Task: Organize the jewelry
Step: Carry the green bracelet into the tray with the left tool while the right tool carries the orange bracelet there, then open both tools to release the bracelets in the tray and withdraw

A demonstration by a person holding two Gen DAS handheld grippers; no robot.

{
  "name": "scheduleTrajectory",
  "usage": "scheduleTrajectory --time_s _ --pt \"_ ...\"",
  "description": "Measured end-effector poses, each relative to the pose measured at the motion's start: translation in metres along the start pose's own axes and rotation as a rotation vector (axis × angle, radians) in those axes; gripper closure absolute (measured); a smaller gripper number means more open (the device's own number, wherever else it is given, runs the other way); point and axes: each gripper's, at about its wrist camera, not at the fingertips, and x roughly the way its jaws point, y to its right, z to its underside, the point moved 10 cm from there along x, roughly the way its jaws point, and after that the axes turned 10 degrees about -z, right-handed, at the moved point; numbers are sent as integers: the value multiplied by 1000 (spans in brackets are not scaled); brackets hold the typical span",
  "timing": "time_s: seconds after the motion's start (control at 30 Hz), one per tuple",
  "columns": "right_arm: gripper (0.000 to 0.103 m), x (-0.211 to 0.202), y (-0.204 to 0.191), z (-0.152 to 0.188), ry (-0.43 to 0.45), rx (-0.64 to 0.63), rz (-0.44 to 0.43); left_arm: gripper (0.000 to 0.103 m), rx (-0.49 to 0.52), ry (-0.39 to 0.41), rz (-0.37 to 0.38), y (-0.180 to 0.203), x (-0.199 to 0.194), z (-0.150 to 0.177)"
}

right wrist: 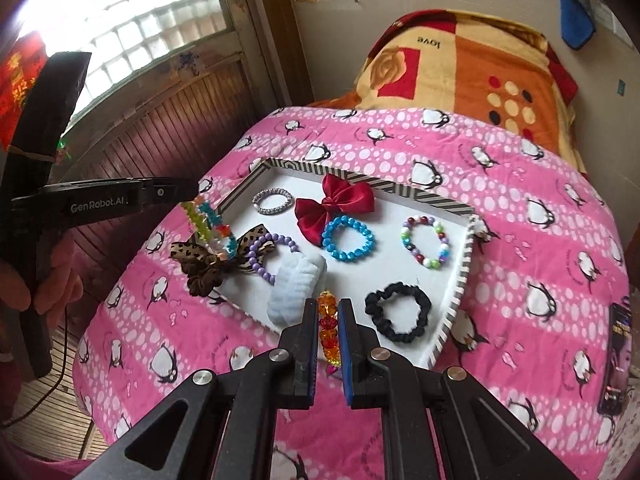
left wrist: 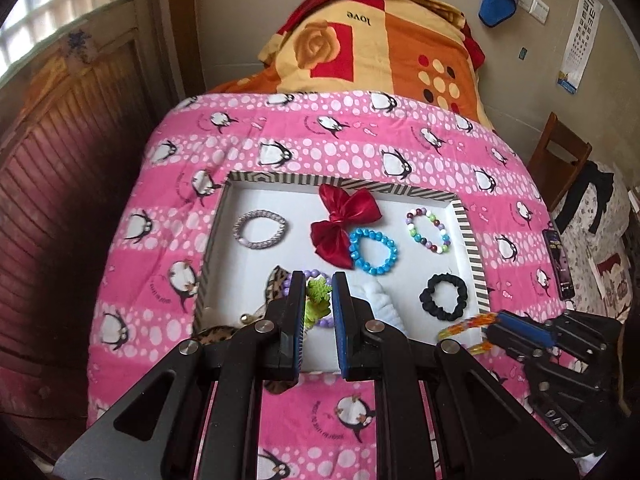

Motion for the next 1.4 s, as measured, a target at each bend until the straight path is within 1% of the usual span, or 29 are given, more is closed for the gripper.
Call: scheduleTrajectory --time_s 0.17,0.23,0.37,0.5,0.63,0.77,0.97,1.13,1.33,1.4 --pt "94 30 2 -11 -44 -9 -7 91 15 -32 28 13 21 -3" --pt "94 41 5 -16 -57 -11 -4 91 18 -44 25 13 31 -3" --pt "94 65 22 -27 -81 7 7 91 9 -84 -11 1 64 -1" --pt "94 89 49 -36 -110 36 40 91 -4 -127 -40 -14 92 5" --pt "94 102 76 -44 -116 75 68 91 -2 -141 -66 -22 108 7" --pt "94 112 94 -45 -134 101 91 91 12 -132 -98 -26 117 8" --pt "94 124 107 -33 -166 109 126 91 27 -125 -130 -25 125 12" --pt "94 127 113 -26 -167 135 145 91 30 -132 -149 -25 130 15" --pt "94 128 113 -24 -159 138 147 91 24 -137 -169 -27 130 17" --pt "92 125 112 -26 -144 145 144 91 23 -135 -175 -28 128 18"
